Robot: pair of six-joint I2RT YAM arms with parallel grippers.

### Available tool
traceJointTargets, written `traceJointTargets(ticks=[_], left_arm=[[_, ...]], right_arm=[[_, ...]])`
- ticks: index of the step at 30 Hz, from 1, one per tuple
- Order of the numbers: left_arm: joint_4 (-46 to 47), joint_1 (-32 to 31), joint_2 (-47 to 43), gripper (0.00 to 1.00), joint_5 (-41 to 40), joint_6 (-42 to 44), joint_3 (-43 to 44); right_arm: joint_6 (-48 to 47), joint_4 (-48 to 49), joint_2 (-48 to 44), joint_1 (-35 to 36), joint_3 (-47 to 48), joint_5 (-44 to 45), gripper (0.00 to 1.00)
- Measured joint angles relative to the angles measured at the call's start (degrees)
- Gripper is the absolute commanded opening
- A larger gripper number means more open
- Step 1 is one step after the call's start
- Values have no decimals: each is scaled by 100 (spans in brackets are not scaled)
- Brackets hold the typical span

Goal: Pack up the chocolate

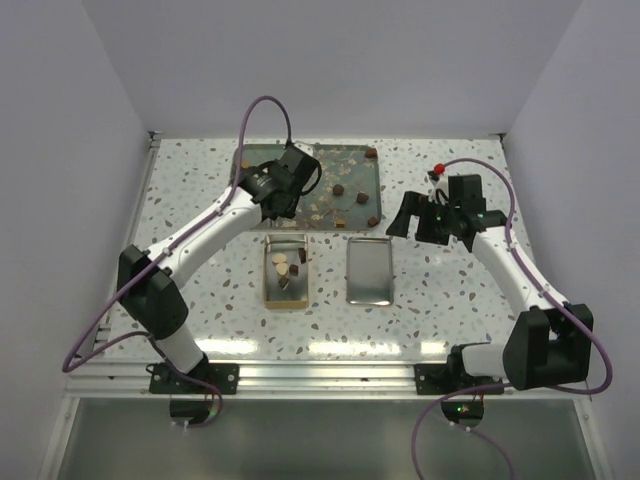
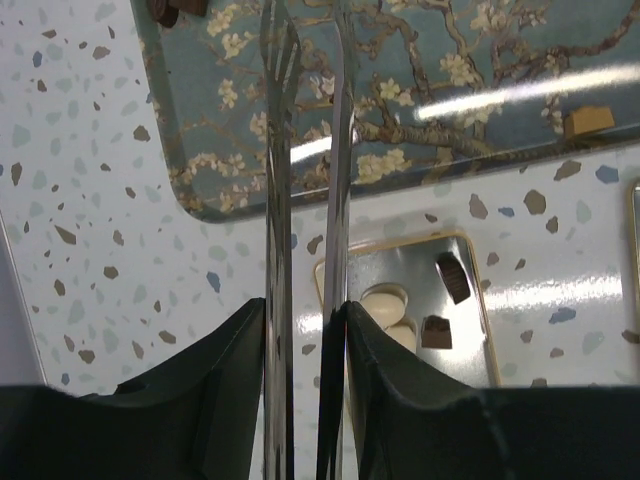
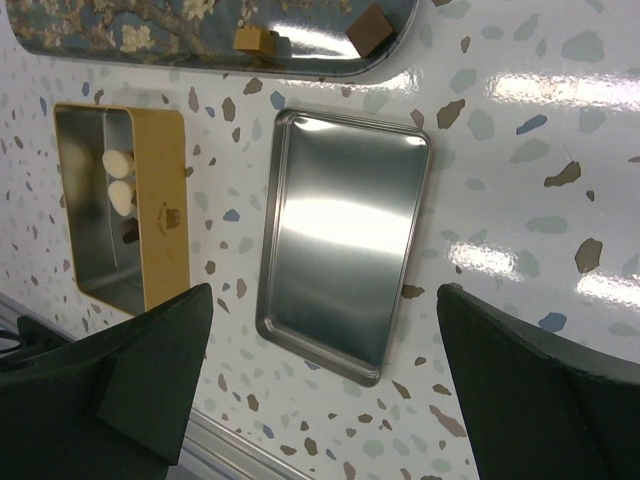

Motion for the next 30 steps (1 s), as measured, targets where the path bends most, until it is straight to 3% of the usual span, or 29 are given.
traceJointTargets(ticks=[10,30], left_arm=[[874,319,769,41,-13,50,0],[1438,750,1338,41,448,46,-98]], right_arm=[[15,22,-4,0,-79,-114,97],[17,24,4,0,-79,-122,97]])
